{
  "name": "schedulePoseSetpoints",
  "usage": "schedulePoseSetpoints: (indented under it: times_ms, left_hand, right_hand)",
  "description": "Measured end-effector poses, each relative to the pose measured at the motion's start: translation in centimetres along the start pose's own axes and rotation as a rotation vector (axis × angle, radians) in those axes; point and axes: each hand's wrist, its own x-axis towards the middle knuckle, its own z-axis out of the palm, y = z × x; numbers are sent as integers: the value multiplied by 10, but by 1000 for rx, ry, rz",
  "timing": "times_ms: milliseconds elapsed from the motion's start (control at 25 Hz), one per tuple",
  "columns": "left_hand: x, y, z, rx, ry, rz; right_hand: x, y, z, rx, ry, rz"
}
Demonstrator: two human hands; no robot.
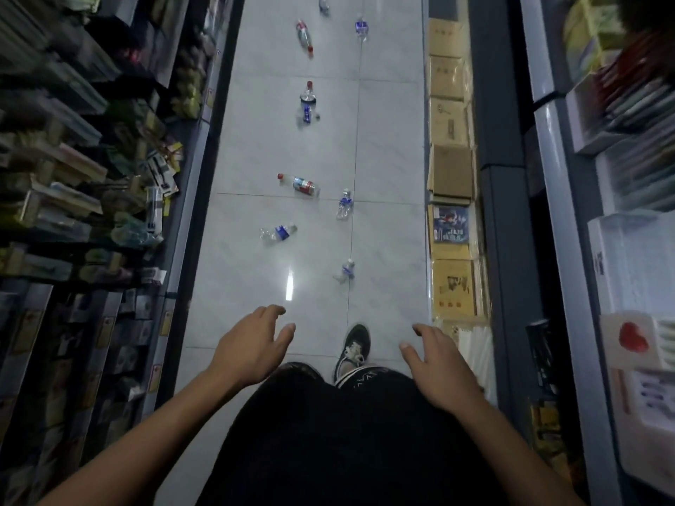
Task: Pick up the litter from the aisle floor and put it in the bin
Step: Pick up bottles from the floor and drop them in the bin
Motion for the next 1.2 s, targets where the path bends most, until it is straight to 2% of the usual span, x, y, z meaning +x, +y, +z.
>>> schedulePoseSetpoints:
  times_ms: [200,400,600,920,1040,1200]
  left_hand:
    - [35,6,-22,-32,-18,-114]
    - [80,-1,-50,-88,-47,-194]
    - [162,-10,-103,-130,-48,-181]
    - [301,10,-186,-107,-16,-128]
    - [344,25,-186,-94,-15,-131]
    - [409,36,-150,-169,-48,-190]
  right_hand:
    - [106,-44,-70,-108,-12,-118]
    - [190,-95,-108,-137,-17,-171]
    - [226,-129,-119,-127,-31,-98]
    - [274,-128,-135,-92,-112,8]
    - [319,-123,-136,-81,-142,17]
    - [390,-116,-108,-88,-203,18]
